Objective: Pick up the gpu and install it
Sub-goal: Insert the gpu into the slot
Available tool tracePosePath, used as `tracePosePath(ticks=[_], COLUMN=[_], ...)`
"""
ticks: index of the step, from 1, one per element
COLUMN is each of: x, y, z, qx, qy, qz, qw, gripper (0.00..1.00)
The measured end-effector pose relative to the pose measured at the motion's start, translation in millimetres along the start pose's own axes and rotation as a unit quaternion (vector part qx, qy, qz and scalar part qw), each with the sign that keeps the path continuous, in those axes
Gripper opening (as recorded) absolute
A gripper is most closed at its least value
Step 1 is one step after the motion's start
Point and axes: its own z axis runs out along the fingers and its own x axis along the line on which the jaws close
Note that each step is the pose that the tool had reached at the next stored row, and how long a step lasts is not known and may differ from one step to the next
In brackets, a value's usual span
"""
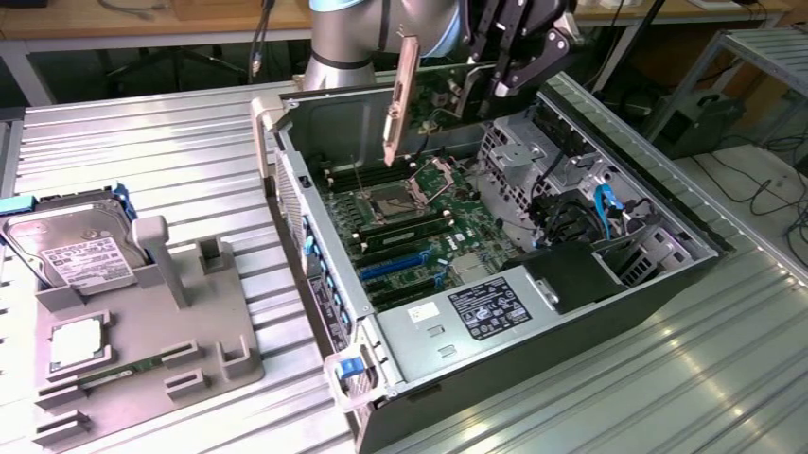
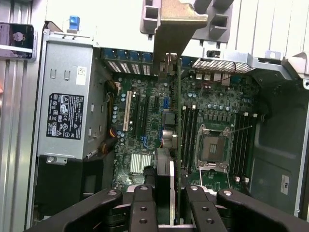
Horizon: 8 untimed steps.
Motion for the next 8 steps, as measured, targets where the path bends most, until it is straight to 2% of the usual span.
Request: tracePosePath(ticks=[8], x=[0.0], y=[-0.3], z=[4.8], qx=[0.0], qy=[-0.0004], qz=[0.0], qw=[1.0], gripper=[0.27])
